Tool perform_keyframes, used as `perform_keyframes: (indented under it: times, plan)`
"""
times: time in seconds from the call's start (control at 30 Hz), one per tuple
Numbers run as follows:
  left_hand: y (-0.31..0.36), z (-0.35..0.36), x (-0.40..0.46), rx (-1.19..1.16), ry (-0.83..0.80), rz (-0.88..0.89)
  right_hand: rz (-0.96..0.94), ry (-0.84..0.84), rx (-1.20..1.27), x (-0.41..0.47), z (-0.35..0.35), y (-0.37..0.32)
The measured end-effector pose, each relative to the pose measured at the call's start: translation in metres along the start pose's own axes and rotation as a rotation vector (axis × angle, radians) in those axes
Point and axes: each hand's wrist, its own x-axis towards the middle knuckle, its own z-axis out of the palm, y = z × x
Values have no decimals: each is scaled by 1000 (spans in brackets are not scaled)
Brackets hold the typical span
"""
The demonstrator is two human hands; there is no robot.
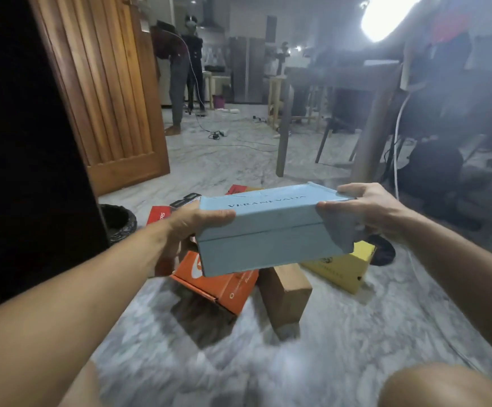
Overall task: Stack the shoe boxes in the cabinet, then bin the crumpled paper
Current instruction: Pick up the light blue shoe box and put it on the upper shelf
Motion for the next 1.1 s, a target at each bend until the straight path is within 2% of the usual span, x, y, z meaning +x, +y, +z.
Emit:
perform_keyframes:
  times: [0.27, 0.43, 0.77, 0.93, 1.1]
  plan:
    - [10, -63, -79, 53, 243, -121, -76, -133, -15, -11, 56, -53]
    - [12, -98, -131, 73, 359, -159, -151, -384, -153, -6, 95, -83]
    - [4, -156, -246, -7, 624, -340, -317, -640, -196, -8, 211, -156]
    - [9, -166, -292, -78, 847, -310, -398, -715, -161, -17, 260, -192]
    - [24, -167, -328, -86, 967, -263, -499, -824, -126, -20, 291, -223]
